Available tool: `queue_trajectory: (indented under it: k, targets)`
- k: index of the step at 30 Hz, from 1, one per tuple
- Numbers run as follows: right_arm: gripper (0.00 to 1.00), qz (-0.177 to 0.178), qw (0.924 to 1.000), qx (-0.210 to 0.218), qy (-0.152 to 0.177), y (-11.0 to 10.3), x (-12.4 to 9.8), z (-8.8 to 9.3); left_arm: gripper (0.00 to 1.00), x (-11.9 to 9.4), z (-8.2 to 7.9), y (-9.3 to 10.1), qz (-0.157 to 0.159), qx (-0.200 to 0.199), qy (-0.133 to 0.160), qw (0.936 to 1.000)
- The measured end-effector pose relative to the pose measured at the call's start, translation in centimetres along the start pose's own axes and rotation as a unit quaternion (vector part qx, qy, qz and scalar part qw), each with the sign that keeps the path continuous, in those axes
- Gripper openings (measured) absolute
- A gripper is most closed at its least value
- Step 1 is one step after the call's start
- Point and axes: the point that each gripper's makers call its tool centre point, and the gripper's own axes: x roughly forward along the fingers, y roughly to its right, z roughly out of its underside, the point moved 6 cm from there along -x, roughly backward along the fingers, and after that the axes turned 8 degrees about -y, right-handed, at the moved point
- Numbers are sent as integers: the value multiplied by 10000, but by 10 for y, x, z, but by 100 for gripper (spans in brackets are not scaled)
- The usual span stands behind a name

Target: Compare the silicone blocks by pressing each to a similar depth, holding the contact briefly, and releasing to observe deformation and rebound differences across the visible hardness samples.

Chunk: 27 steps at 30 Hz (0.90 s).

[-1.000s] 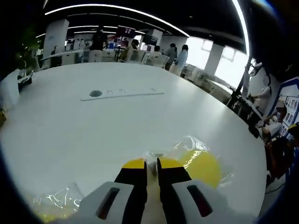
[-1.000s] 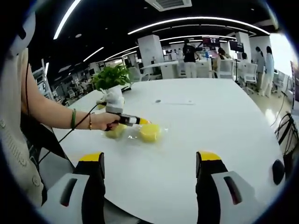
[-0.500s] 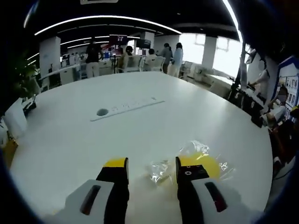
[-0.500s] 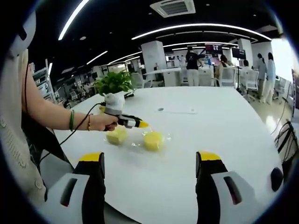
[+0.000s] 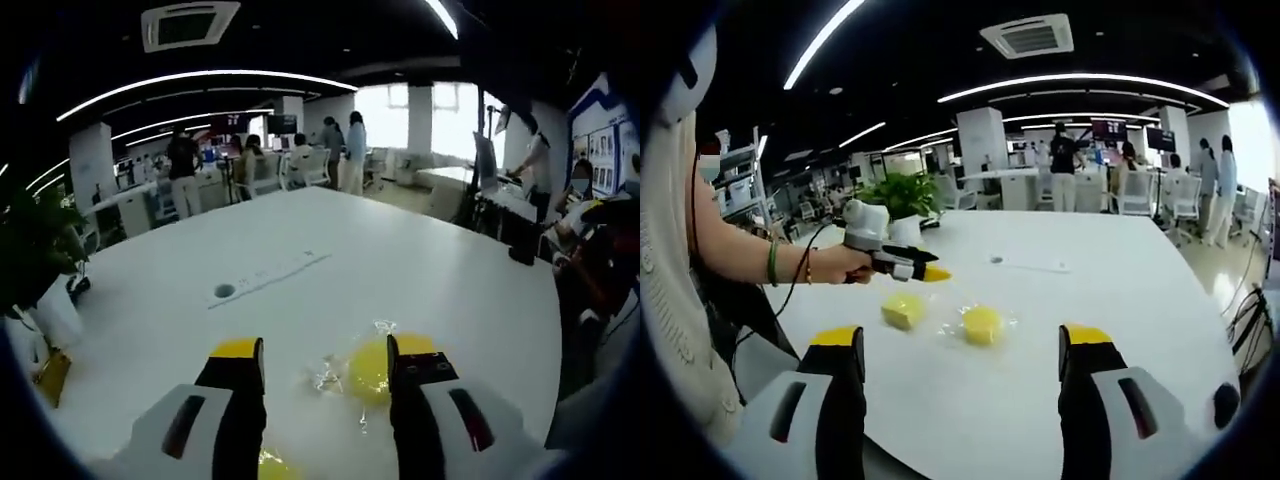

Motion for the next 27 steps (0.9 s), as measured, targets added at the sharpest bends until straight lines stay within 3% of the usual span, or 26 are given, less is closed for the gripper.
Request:
queue_trajectory:
  k: [10, 16, 27]
  targets:
    - [73, -170, 9996, -128, 162, -22, -10, -2, 56, -69, -18, 13, -41, 148, 517, 9985]
    - [67, -178, 9992, -196, 284, -27, -12, -2, 60, -112, -11, 15, -120, 54, 650, 9978]
    - [75, -472, 9982, -108, 348, -37, -2, 0, 70, -176, 11, 18, -278, -130, 825, 9961]
